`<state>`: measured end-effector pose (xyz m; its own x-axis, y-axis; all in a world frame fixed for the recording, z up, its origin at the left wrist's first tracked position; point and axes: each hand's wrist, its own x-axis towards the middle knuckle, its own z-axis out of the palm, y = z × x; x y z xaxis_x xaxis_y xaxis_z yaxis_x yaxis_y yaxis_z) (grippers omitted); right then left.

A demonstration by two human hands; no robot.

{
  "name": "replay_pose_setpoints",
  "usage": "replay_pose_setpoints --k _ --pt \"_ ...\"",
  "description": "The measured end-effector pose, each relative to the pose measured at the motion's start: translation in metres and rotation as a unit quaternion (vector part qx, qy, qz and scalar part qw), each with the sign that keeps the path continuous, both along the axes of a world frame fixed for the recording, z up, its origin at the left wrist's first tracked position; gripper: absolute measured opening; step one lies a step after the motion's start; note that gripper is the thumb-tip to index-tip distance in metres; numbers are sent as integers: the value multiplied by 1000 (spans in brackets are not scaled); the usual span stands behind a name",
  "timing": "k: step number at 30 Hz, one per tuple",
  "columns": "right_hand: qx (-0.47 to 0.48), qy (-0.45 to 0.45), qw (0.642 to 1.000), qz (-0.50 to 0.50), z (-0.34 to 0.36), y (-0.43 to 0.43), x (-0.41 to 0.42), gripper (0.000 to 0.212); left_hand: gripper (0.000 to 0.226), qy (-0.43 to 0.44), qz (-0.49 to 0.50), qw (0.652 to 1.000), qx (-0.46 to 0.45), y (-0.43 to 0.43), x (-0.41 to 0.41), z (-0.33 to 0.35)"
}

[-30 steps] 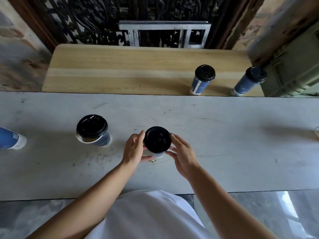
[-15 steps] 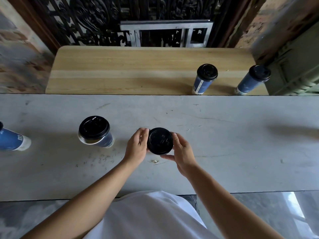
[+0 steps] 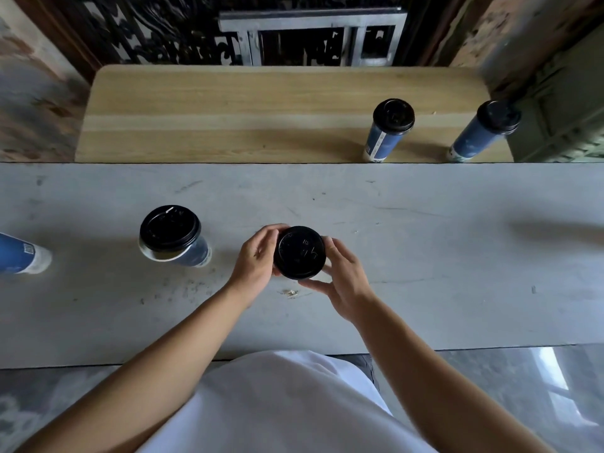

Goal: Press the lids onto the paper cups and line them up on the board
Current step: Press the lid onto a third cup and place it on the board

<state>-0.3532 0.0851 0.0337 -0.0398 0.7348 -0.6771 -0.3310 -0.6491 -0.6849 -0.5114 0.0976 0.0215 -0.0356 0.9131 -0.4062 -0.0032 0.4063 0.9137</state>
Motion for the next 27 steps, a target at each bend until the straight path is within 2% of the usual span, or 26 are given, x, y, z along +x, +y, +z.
replay_pose_setpoints --k 4,7,14,19,24,27 --pt "13 25 999 -22 -7 -12 1 27 29 -22 48 998 -45 -6 3 3" --pt "30 3 999 -23 -6 -14 2 28 26 -40 72 993 -85 -10 7 3" --pt "19 -42 998 48 3 -1 9 32 35 27 25 992 -117 -3 -3 6" --pt "47 -61 994 81 1 2 14 31 19 31 -72 996 -51 4 -14 12" --pt "71 -88 988 101 -2 4 13 30 38 50 -179 983 11 12 -18 12" --pt "88 -102 985 103 -4 4 13 30 47 68 -200 977 32 12 -17 12"
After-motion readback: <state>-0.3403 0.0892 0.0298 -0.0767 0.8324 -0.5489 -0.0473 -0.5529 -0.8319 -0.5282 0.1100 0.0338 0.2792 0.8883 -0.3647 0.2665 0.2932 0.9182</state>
